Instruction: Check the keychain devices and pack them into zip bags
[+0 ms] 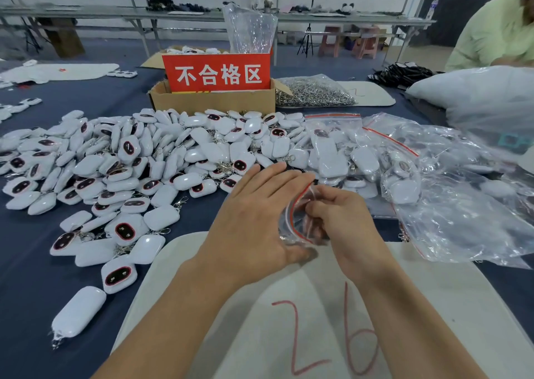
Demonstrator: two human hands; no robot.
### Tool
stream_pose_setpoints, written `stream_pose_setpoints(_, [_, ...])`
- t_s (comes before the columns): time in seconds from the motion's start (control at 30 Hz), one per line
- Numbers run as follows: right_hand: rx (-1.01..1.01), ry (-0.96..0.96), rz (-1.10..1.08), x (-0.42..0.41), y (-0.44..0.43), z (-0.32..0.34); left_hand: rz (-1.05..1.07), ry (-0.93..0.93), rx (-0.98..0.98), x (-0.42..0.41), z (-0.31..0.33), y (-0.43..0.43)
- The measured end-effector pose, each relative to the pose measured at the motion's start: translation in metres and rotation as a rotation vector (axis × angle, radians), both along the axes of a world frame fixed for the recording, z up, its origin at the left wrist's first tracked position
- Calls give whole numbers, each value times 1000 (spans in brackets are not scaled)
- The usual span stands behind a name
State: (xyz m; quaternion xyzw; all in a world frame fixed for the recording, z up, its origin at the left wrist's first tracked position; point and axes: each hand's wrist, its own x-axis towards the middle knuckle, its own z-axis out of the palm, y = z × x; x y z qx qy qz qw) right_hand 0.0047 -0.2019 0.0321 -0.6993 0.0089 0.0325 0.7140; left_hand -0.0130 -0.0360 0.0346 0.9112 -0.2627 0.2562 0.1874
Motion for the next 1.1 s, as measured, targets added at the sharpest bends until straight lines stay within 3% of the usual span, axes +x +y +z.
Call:
stream_pose_setpoints(0.1, [29, 64, 23, 3, 0, -2, -14, 0, 33, 1, -1, -2])
stream_pose_setpoints(0.23, [125, 83, 87, 3, 1, -2, 24, -135, -111, -3, 2, -4])
stream_pose_setpoints(0.33, [223, 117, 35, 4, 1, -1, 162, -259, -103, -5, 11, -1])
stream_pose_setpoints(0.47, [124, 156, -51, 6, -1, -4, 357, -468, 15, -4, 32, 22])
stream_pose_setpoints(0.53, [59, 155, -23, 5, 2, -6, 447, -402, 131, 0, 33, 37])
stream_pose_setpoints(0.67, [-99, 99, 24, 3, 7, -8, 573, 116, 393, 7, 14, 52])
stream_pose_setpoints(0.73, [-216, 50, 24, 2, 10, -10, 582, 249, 416, 12, 3, 56])
stream_pose_setpoints(0.9, [-518, -178, -115, 4, 30, -26, 561, 207, 236, 14, 7, 67])
stream_pose_setpoints(1.03, [-677, -322, 13, 22, 54, -27, 417, 279, 40, 9, 22, 61])
stream_pose_setpoints(1.1, [-711, -404, 69, 38, 66, -21, 339, 231, -194, 5, 26, 49])
